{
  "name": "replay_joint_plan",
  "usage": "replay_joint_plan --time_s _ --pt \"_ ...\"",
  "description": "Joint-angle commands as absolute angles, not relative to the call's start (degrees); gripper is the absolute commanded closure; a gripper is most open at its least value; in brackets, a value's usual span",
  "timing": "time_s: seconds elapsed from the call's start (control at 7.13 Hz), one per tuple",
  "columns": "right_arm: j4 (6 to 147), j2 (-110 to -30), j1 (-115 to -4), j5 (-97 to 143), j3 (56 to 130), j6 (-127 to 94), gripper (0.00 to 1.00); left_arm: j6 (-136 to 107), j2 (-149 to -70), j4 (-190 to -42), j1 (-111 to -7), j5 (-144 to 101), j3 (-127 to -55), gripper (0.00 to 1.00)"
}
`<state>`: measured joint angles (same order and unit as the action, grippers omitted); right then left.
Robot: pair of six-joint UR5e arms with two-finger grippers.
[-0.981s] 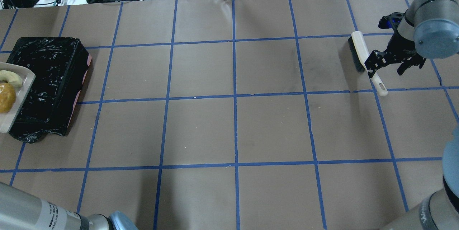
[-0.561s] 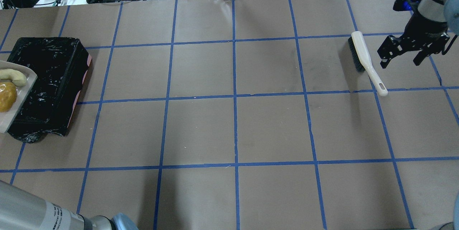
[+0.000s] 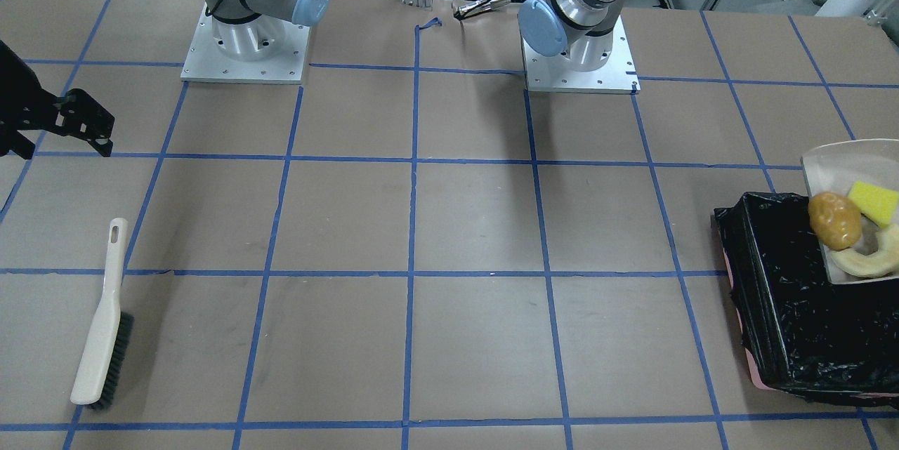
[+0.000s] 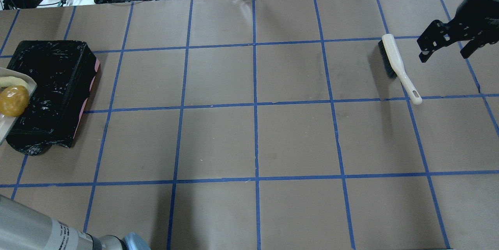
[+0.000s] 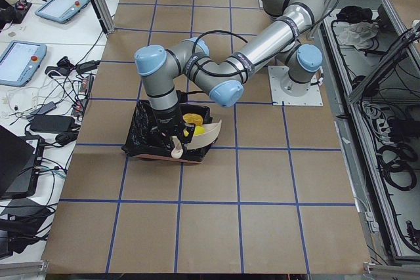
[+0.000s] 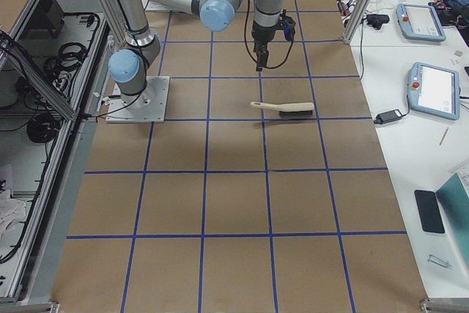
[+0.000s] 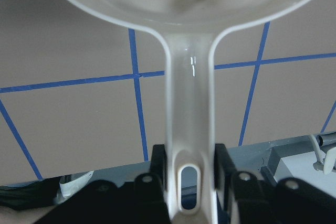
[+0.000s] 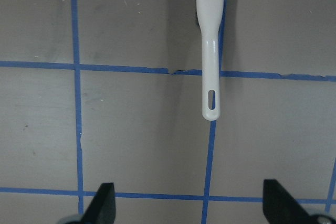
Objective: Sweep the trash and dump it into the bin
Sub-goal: 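Tilt the dustpan over the bin with the left gripper while the right releases the brush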
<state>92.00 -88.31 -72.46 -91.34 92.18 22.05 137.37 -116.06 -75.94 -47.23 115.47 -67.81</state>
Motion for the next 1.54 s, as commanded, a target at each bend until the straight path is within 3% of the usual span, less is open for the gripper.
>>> replay_joint_plan --time_s 0.0,0.56,1.4 --pt "92.8 -88.6 -81.4 -91.8 92.0 15.7 0.0 137.4 -116.0 -75.9 -48.3 116.9 -67.1 1.0" --pt "93.3 -88.9 -87.9 -90.8 92.1 7.7 0.0 137.4 -115.8 -75.9 -48.7 117.9 -67.1 1.0" --pt "91.8 -91.1 -87.8 -88.2 92.2 7.8 0.0 137.4 -115.3 -72.7 -52.7 123.3 -67.1 1.0"
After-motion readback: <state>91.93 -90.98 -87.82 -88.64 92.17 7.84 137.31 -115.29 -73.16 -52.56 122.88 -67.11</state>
